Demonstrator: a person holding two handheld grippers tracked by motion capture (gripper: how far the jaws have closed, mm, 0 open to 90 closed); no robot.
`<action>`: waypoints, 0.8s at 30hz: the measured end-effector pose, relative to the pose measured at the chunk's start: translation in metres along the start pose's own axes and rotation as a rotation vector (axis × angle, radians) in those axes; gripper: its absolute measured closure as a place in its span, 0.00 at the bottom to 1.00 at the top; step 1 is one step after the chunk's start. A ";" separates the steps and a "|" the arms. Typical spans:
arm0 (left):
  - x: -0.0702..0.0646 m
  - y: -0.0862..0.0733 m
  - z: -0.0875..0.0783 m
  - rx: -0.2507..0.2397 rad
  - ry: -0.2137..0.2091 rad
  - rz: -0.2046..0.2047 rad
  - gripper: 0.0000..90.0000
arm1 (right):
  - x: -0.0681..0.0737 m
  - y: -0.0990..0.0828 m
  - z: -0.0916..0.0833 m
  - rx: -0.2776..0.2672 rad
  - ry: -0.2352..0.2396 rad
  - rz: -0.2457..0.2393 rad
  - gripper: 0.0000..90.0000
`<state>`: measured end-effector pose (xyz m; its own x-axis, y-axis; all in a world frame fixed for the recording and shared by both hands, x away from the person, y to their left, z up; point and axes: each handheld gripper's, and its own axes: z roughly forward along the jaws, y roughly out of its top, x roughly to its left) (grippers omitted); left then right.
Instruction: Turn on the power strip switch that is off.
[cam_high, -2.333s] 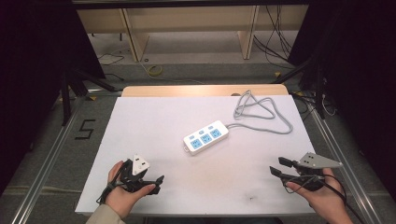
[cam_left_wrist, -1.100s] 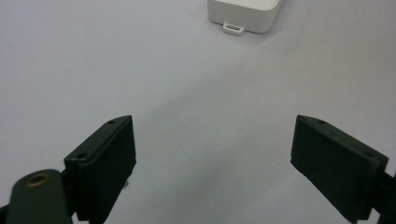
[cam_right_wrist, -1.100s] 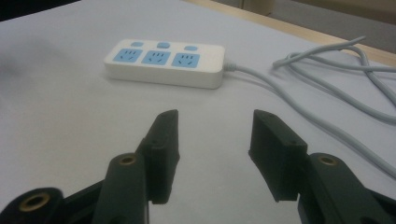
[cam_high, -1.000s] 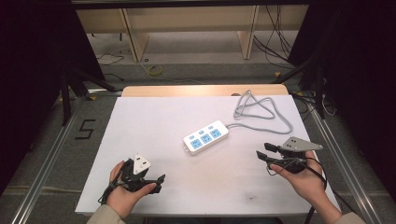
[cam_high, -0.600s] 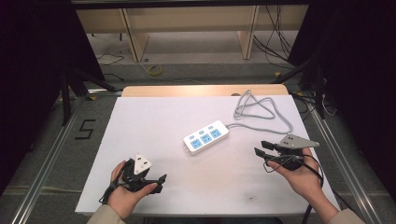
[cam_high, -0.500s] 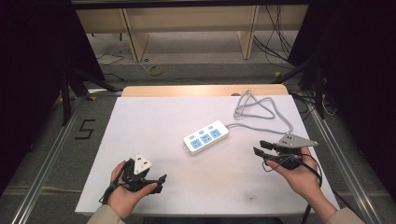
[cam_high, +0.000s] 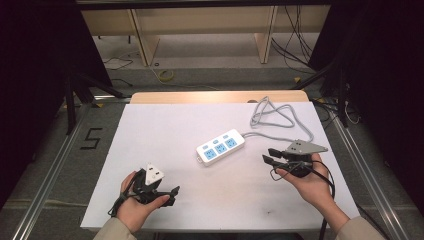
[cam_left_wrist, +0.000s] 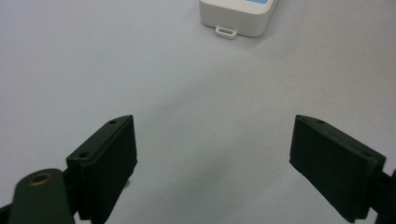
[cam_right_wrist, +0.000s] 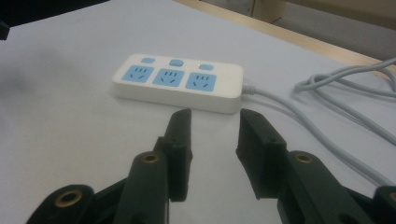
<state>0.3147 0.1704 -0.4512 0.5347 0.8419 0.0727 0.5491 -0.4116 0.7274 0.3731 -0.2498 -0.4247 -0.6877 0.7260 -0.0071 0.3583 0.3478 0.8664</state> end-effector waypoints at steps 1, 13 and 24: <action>0.000 0.000 0.000 0.000 0.001 0.000 0.16 | 0.000 0.001 0.001 0.004 0.002 -0.002 0.73; -0.002 0.000 0.000 0.003 -0.003 0.009 0.17 | 0.003 0.014 0.018 0.014 0.028 -0.001 0.75; -0.002 0.000 0.001 0.004 -0.007 0.009 0.17 | 0.008 0.028 0.039 0.030 0.081 0.000 0.81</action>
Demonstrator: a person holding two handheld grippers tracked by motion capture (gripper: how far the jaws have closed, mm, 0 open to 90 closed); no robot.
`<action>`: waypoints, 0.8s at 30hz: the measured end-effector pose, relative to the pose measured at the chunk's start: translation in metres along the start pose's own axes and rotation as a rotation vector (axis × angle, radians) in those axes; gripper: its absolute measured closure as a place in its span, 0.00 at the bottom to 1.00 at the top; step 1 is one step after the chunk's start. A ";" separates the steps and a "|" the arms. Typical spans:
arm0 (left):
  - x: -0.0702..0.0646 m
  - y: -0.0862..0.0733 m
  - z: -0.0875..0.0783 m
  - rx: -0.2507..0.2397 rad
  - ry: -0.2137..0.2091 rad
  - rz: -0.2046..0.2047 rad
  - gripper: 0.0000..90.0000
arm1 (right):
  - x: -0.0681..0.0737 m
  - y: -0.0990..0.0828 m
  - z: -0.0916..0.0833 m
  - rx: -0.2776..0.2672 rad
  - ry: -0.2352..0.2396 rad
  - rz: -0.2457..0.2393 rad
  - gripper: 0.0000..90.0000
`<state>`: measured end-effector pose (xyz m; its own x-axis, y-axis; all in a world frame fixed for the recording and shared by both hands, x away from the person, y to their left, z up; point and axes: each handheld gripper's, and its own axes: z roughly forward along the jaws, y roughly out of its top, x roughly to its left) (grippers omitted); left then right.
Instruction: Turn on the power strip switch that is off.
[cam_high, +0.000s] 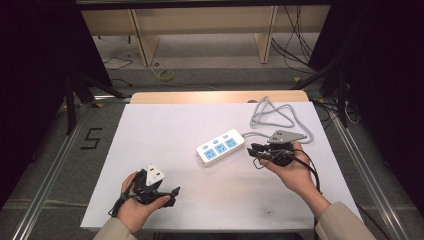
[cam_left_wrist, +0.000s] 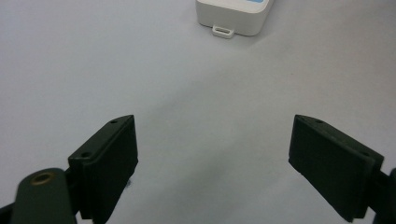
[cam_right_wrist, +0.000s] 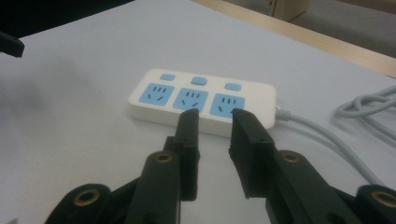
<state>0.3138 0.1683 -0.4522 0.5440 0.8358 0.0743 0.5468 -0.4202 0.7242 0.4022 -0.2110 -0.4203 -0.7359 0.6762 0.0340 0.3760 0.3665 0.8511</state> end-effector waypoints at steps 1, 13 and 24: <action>0.000 0.000 0.000 0.000 0.002 0.003 0.17 | 0.000 0.001 0.001 0.006 0.002 0.000 0.82; -0.001 0.000 0.000 0.000 0.001 0.002 0.17 | 0.001 0.010 0.018 0.038 0.020 0.001 0.93; 0.000 0.000 -0.002 -0.003 0.006 0.000 0.17 | 0.001 0.019 0.027 0.054 -0.011 0.001 0.99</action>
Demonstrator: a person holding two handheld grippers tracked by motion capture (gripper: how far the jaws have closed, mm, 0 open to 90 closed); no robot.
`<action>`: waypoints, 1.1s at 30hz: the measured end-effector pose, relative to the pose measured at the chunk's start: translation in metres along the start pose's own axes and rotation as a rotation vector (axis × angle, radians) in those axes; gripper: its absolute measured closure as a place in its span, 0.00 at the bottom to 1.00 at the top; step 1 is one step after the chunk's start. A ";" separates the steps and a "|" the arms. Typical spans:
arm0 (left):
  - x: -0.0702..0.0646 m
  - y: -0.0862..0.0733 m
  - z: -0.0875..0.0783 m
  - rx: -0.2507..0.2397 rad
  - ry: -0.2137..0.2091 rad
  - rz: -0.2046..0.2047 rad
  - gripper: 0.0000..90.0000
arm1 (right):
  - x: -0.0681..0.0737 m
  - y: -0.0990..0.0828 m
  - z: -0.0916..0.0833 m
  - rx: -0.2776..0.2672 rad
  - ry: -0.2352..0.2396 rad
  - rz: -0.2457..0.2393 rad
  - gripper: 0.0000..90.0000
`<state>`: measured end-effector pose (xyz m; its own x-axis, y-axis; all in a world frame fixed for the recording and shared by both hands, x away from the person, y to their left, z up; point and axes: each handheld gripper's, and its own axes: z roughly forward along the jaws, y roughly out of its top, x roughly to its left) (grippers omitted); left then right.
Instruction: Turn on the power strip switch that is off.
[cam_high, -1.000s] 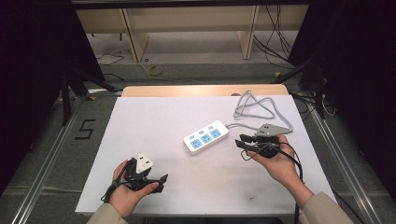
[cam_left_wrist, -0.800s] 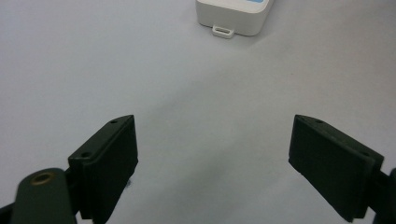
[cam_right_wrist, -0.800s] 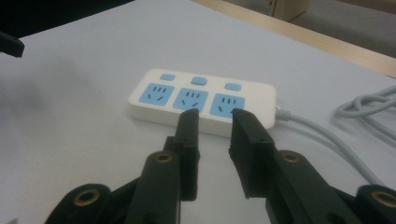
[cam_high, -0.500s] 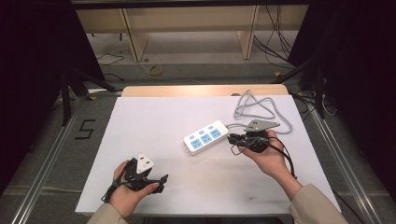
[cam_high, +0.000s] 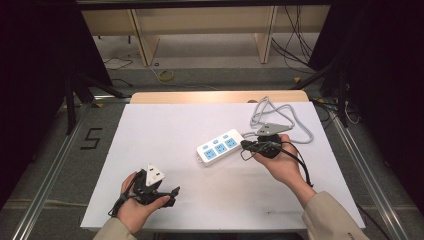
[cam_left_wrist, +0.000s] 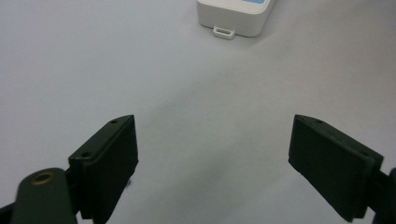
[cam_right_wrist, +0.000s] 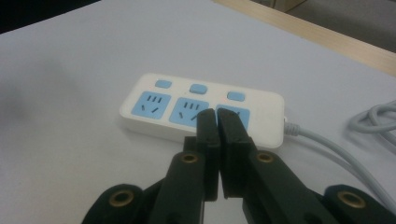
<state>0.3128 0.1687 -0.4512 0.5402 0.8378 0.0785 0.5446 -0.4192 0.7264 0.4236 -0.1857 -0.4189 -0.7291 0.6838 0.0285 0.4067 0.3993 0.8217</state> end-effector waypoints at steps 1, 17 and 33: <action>0.000 0.000 0.000 -0.001 0.000 -0.002 0.17 | 0.000 0.000 0.001 0.002 -0.001 0.002 0.99; 0.001 0.000 0.001 -0.002 0.002 -0.008 0.17 | 0.003 0.006 0.012 0.012 -0.008 -0.003 1.00; 0.001 0.000 0.001 -0.005 -0.001 -0.015 0.17 | 0.004 0.015 0.022 0.053 0.001 -0.003 1.00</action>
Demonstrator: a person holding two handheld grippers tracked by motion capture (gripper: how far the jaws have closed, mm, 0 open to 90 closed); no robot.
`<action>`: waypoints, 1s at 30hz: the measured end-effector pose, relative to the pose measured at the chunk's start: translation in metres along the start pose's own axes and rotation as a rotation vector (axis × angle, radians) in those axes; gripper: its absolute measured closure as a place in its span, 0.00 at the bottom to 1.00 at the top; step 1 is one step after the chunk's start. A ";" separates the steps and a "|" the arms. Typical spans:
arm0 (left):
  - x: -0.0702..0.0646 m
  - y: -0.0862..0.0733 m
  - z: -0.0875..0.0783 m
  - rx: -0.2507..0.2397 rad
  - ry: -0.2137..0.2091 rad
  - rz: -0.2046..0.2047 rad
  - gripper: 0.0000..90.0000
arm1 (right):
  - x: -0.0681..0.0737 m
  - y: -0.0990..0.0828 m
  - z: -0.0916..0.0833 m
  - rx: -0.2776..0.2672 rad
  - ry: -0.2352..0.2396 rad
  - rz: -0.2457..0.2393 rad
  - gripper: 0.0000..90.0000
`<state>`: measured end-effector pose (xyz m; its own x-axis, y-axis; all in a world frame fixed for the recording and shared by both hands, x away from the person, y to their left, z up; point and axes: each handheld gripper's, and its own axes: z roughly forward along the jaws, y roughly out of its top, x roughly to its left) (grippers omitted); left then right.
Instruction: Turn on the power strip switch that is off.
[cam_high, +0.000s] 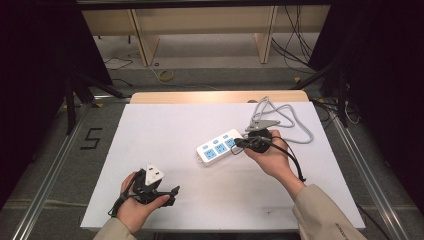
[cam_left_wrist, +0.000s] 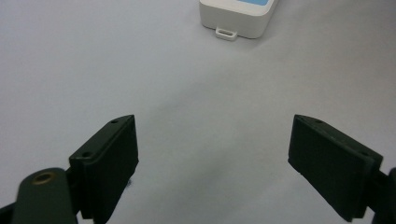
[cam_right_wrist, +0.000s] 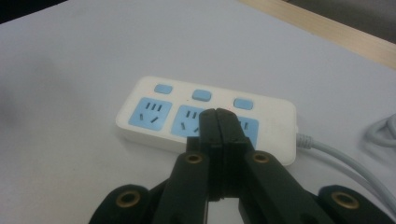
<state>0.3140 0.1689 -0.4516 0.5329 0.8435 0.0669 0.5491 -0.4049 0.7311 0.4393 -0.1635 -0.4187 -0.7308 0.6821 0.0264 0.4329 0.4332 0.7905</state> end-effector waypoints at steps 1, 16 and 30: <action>0.000 0.000 0.000 0.001 0.000 0.003 0.17 | 0.001 0.001 0.001 0.004 0.000 0.002 1.00; 0.000 0.000 0.001 0.003 0.001 0.005 0.17 | 0.003 0.007 0.011 0.032 0.001 -0.001 1.00; -0.001 0.000 0.001 0.007 0.000 0.013 0.17 | 0.002 0.012 0.020 0.053 -0.005 0.002 1.00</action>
<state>0.3144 0.1681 -0.4522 0.5403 0.8380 0.0763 0.5466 -0.4185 0.7253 0.4533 -0.1451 -0.4209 -0.7276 0.6856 0.0247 0.4615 0.4624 0.7571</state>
